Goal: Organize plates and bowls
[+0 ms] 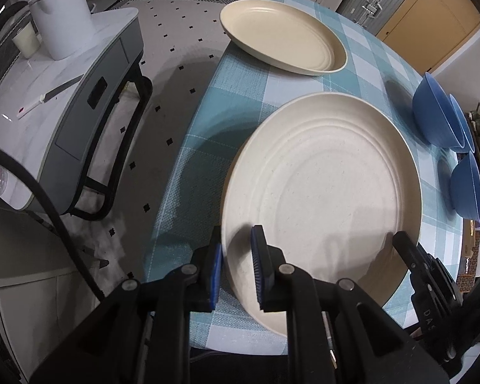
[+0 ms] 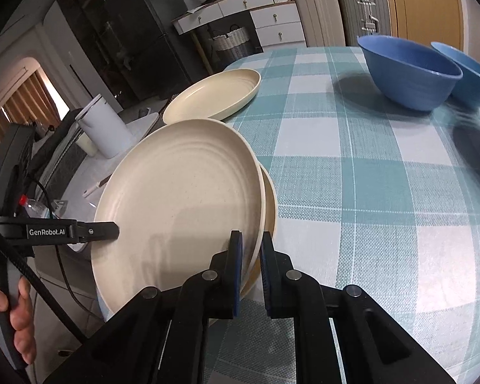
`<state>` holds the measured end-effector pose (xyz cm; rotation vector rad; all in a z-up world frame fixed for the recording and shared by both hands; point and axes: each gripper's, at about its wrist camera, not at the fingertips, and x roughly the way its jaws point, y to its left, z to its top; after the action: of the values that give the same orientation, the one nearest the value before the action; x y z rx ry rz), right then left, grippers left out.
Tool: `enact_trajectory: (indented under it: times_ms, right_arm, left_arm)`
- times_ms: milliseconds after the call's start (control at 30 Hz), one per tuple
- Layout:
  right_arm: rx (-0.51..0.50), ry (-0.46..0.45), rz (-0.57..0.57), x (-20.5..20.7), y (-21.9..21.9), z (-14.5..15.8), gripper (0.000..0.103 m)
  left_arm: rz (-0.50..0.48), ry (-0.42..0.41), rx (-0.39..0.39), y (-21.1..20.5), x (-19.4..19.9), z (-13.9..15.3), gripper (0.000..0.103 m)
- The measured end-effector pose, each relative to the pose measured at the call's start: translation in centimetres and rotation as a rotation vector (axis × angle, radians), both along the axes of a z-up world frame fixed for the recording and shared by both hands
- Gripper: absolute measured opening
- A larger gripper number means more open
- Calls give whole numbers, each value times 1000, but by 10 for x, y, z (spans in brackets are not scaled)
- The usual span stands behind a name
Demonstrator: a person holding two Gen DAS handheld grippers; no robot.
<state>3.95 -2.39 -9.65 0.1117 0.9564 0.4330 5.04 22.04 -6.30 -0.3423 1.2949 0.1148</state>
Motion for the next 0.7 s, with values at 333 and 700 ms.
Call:
enact_trajectory:
  times_ms: [333, 700]
  right_arm:
    - [-28, -16, -2, 2, 0, -1, 16]
    - [-123, -49, 49, -3, 12, -1, 18]
  left_arm:
    - [15, 39, 62, -5, 6, -1, 14]
    - [4, 36, 76, -11, 8, 0, 14]
